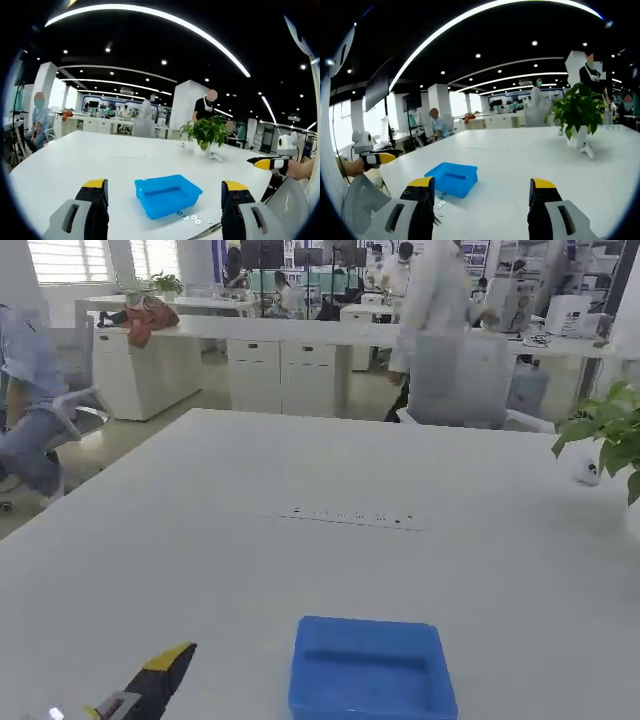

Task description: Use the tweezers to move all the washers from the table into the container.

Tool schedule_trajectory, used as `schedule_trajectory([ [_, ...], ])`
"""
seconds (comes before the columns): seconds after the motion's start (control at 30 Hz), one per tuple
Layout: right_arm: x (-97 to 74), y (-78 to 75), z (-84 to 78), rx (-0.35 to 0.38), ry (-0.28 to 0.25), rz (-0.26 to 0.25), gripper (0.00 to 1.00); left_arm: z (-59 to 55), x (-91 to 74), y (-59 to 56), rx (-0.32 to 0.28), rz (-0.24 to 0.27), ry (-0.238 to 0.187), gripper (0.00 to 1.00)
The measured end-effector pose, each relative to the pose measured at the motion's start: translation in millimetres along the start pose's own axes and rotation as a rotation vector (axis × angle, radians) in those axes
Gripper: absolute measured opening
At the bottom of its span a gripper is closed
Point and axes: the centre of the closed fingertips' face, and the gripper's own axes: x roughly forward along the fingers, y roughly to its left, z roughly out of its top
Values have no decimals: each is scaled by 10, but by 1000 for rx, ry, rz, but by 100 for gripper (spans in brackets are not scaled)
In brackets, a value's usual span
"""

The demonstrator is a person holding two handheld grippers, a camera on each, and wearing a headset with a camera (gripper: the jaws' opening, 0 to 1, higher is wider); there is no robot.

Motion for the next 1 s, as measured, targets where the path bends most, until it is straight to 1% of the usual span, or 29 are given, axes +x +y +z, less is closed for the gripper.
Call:
schedule_trajectory([
  [0.07,0,-10,-6,1,0,0,75,2,-1,2,0,1,-1,95],
  [0.27,9,30,2,-3,3,2,75,-2,-4,7,2,1,2,95],
  [0.33,7,10,-3,-3,2,0,75,-1,-4,10,3,2,2,95],
  [0.7,17,22,3,-3,3,2,75,-18,0,11,7,3,12,95],
  [0.87,33,23,-32,-8,20,13,74,-15,-2,27,4,12,10,95],
  [1.0,31,41,-40,-14,24,15,74,-14,-1,23,-1,10,9,95],
])
